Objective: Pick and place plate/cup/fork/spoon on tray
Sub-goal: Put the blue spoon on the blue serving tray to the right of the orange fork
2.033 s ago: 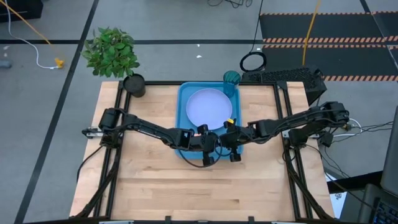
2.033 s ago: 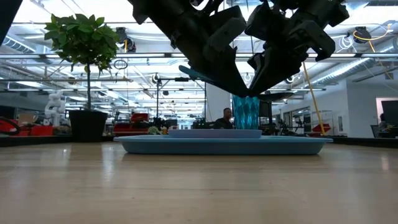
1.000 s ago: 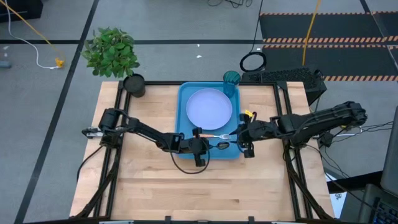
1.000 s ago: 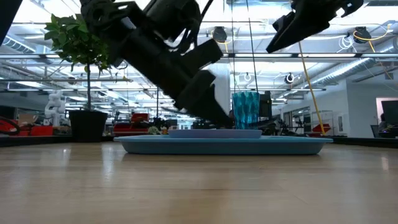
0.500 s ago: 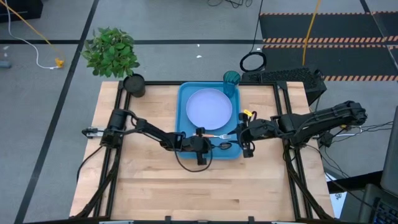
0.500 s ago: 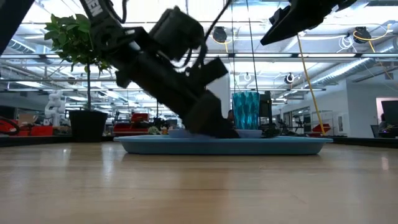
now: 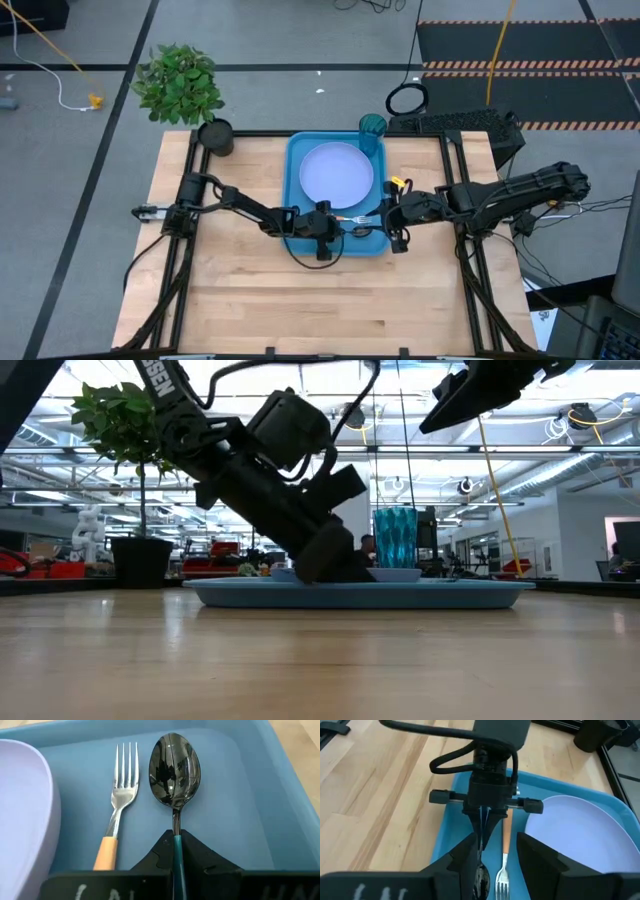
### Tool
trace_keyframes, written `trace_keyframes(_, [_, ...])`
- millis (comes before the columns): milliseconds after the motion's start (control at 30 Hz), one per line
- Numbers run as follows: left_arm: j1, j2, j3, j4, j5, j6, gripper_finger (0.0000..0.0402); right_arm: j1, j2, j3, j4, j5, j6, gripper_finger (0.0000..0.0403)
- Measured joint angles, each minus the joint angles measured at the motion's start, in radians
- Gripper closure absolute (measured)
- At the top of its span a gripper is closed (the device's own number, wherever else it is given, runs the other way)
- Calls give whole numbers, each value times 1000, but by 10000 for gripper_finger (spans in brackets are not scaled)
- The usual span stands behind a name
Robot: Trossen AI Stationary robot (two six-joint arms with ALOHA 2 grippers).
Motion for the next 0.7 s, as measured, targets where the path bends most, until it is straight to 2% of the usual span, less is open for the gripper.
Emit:
trace_keyframes(300, [0, -1, 1, 38, 22, 38, 392, 0, 0, 0, 17, 1, 7, 275])
trace_keyframes(467, [6, 0, 1, 33, 21, 34, 381, 0, 0, 0, 39, 1, 2, 275])
trace_keyframes(700, [8, 32, 2, 65, 27, 15, 392, 0, 0, 0, 45, 1, 0, 275])
